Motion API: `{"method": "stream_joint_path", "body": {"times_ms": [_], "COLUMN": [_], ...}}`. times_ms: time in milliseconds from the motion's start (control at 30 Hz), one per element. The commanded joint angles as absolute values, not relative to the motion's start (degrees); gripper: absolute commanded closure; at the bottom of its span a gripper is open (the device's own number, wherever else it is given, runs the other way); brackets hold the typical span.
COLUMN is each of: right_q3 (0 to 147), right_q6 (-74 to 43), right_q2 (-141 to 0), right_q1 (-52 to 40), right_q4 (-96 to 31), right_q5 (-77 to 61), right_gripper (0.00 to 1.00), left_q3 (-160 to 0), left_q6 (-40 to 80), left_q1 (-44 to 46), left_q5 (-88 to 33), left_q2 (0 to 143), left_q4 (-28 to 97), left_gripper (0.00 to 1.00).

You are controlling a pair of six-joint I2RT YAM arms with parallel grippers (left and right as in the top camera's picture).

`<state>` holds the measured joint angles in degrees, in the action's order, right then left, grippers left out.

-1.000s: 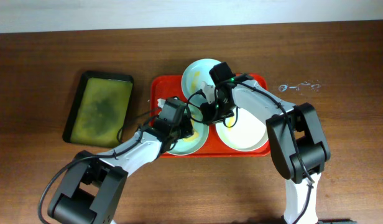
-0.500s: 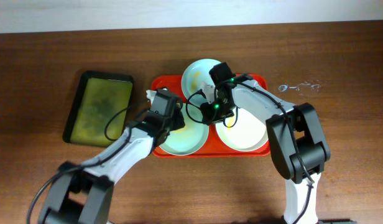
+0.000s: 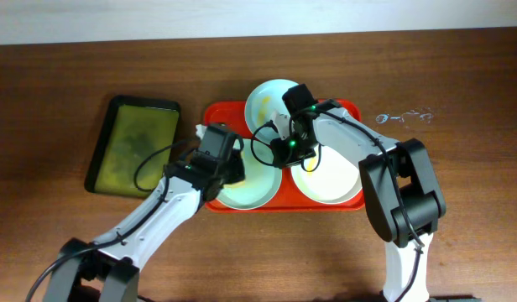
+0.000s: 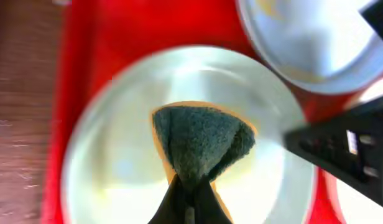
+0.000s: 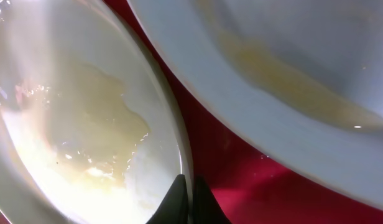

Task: Clean dirty plates on tray and stack at the side
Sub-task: 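Regrasp the sponge with the left gripper and scrub the front-left green plate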

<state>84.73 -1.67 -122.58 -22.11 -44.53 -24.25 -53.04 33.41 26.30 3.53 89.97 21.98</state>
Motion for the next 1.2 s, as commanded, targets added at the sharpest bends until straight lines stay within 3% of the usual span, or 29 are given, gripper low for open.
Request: {"method": "stream_joint_path", "body": {"times_ms": [0, 100, 233, 333, 400, 500, 700, 833, 867, 1067, 1167], "right_q3": [83.8, 83.8, 83.8, 83.8, 83.8, 83.8, 83.8, 83.8, 83.8, 83.8, 83.8], "right_q6": [-1.1, -1.1, -1.1, -1.1, -1.1, -1.1, -1.1, -1.1, -1.1, -1.1, -1.1], "right_q2": [-124.1, -124.1, -124.1, -124.1, -124.1, -124.1, -124.1, -124.1, -124.1, -124.1, -124.1], "right_q1": [-22.1, -22.1, -22.1, -22.1, -22.1, -22.1, -22.1, -22.1, -22.1, -22.1, -22.1], "right_q4": [-45.0, -44.9, -44.9, -44.9, -44.9, -44.9, -44.9, -45.0, -44.9, -44.9, -44.9], "right_q5": [-22.2, -22.2, -22.2, -22.2, -22.2, -22.0, -21.8, -21.8, -21.8, -21.8, -21.8], "right_gripper": [0.96, 0.96, 0.96, 0.96, 0.96, 0.96, 0.96, 0.96, 0.96, 0.96, 0.96], "left_q3": [-52.9, -52.9, -54.0, -60.8, -62.5, -62.2, -62.2, -62.6, -64.8, -71.1, -71.1], "left_q6": [32.9, 32.9, 32.9, 32.9, 32.9, 33.8, 33.8, 33.8, 33.8, 33.8, 32.5], "left_q1": [28.4, 29.0, 28.9, 28.9, 28.9, 28.9, 28.2, 25.8, 23.0, 23.0, 23.6], "left_q5": [-4.6, -0.8, 21.1, 29.6, 22.4, 0.7, 0.9, 19.9, 26.4, 19.2, 3.0], "left_q2": [96.3, 101.9, 101.4, 100.3, 100.3, 101.8, 111.0, 112.0, 111.9, 104.0, 99.5], "left_q4": [18.9, 21.3, 34.4, 39.7, 35.6, 18.5, 16.7, 25.0, 34.7, 47.4, 45.5], "left_gripper": [1.00, 1.00, 1.00, 1.00, 1.00, 1.00, 1.00, 1.00, 1.00, 1.00, 1.00]}}
